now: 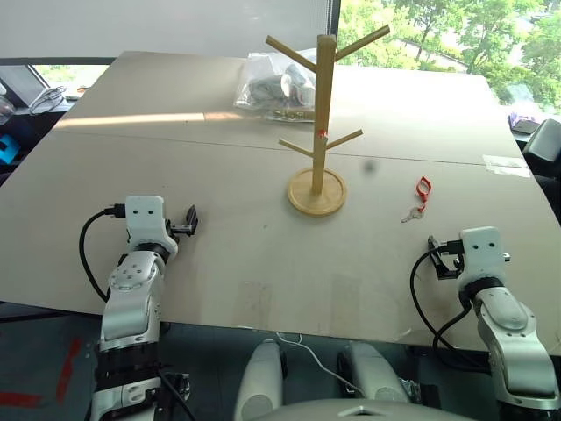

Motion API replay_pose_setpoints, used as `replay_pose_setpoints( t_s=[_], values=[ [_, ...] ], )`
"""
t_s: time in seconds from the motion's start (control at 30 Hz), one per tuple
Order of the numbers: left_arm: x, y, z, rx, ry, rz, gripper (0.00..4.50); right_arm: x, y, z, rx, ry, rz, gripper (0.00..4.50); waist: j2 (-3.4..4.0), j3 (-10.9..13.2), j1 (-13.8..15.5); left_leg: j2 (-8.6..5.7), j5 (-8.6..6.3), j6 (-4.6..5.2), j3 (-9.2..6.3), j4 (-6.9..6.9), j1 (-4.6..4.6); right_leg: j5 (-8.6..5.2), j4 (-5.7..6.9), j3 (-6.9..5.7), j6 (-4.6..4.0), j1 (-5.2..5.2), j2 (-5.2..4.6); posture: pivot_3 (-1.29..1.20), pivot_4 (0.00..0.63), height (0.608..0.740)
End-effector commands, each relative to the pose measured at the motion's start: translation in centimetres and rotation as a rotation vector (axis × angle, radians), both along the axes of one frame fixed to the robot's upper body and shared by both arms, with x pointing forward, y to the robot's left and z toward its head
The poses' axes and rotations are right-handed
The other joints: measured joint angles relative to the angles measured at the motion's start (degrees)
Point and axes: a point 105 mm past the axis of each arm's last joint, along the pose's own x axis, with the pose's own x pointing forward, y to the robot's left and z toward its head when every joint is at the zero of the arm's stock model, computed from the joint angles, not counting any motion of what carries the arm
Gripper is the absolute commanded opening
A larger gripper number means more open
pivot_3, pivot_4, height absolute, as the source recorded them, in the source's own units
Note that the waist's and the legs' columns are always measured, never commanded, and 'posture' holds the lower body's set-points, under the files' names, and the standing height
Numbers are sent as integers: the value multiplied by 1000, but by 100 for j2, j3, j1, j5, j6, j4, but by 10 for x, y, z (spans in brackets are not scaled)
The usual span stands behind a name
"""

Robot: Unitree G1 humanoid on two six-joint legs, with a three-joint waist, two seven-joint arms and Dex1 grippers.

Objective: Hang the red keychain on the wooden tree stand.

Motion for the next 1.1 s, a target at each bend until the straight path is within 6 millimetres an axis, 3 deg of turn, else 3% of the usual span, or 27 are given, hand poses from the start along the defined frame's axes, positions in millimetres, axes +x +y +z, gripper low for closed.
replay_pose_setpoints(
  t_s=[0.03,0.13,0.27,0.37,0.57,0.8,1.1],
  values=[
    [-1,-6,17,2,-27,-84,4500,2,7,15,-2,-31,51,4364,0,0,-1,0,0,0,0,0,0,0,0,0,0,0,0,0,150,740],
    [-1,-23,34,-11,-25,-274,4500,9,14,34,18,-53,99,4364,2,2,-17,0,0,0,0,0,0,0,3,0,0,-2,1,0,150,740],
    [-10,-79,69,5,-2,-676,4500,25,19,52,54,-54,148,4364,1,3,-6,0,0,0,-2,1,-3,0,1,-2,0,-2,1,0,150,740],
    [-30,-130,87,31,63,-1009,4500,43,24,54,100,-11,183,4364,0,4,14,-1,0,0,-5,2,-7,0,-4,-6,0,1,0,0,150,740],
    [-52,-177,101,97,106,-1314,4500,66,14,46,153,66,140,4364,7,8,-22,-2,0,1,-3,1,-6,-1,-5,-3,-1,0,2,0,150,740],
    [-53,-200,117,118,65,-1436,4500,82,8,37,220,103,90,4364,10,10,-22,-2,0,1,-3,1,-8,-1,-3,-1,-1,-3,5,0,150,740],
    [-45,-198,122,136,45,-1440,4500,98,8,26,243,130,79,4364,11,11,-26,-2,0,1,-1,2,-6,0,-1,2,0,-4,5,0,150,740]
  ],
)
